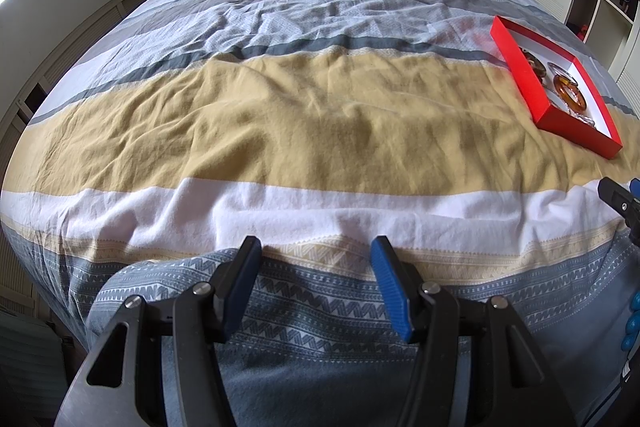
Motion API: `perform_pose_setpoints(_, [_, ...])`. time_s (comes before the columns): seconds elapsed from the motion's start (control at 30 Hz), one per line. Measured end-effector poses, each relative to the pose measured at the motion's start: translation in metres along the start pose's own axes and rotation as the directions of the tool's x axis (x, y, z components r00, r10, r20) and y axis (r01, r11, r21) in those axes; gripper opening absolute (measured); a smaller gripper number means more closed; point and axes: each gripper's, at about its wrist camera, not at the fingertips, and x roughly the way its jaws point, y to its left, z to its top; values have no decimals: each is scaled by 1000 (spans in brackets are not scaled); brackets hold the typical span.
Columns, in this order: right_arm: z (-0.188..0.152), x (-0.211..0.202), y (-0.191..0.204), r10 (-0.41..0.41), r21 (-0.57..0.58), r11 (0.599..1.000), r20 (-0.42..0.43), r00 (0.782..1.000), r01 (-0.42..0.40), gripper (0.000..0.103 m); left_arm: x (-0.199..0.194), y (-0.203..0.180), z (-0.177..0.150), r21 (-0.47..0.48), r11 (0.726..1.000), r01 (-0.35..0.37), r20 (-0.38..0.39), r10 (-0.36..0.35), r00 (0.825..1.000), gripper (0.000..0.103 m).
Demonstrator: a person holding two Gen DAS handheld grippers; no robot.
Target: Organize jewelry
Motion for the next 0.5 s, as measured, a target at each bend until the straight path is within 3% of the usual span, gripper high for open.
perform_pose_setpoints(0.5, [0,-1,-1,0,-3,1000,0,1000,0,102,-3,2,-1,-8,1000,0,-1,0,1000,55])
